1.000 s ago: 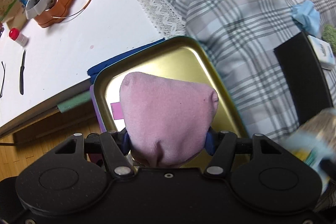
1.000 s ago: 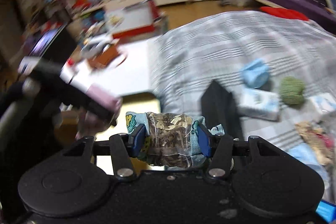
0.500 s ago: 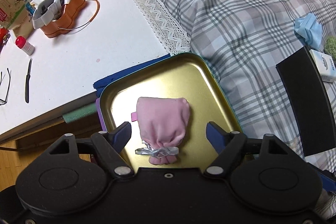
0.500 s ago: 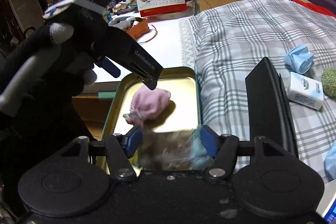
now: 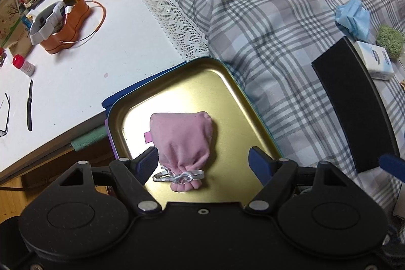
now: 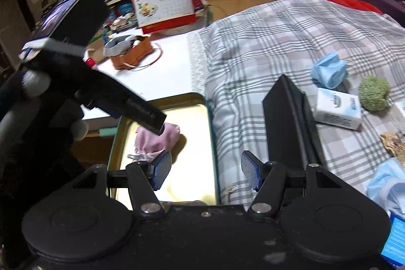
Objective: Organize soft objects
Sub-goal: 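Carry the pink pouch into the gold tray and open the left tool, then grasp the white tissue pack with the left tool while the right grasps the yellow-navy cloth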
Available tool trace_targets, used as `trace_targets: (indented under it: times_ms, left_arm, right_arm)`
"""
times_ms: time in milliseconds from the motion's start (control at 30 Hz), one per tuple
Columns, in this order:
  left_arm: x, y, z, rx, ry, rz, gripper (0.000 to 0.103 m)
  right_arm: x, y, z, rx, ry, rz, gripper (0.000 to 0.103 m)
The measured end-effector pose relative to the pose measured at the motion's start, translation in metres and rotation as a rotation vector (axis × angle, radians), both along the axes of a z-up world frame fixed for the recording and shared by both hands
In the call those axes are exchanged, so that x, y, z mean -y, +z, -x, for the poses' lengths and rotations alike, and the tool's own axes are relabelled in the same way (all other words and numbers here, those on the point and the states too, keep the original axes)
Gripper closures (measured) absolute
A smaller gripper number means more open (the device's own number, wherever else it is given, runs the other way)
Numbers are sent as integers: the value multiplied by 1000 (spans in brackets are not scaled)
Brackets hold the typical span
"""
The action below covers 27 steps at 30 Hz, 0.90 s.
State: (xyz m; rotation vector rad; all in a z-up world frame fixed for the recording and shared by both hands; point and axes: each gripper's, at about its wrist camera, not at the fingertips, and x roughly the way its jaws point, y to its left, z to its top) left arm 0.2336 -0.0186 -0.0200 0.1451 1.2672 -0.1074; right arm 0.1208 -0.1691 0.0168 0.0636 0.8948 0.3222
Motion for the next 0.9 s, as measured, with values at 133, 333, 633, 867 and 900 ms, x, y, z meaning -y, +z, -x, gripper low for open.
trace_targets:
  times_ms: [133, 333, 633, 867, 900]
  left_arm:
    - [10, 6, 3, 10, -25, 0, 28]
    - [31, 21, 7, 38, -72, 12, 28]
    - [79, 41, 8, 73, -174, 47, 27]
    - [128, 56, 5, 106, -253, 78, 25]
    - [136, 58, 4, 108, -266, 87, 24]
  right_arm:
    - [10, 6, -2, 21, -61, 5, 42]
    - [39, 22, -6, 80, -201, 6, 38]
    - [124, 42, -13, 137, -607, 64, 35]
    - [204, 41, -11, 88, -946, 54, 35]
    - [214, 41, -9, 78, -993, 59, 35]
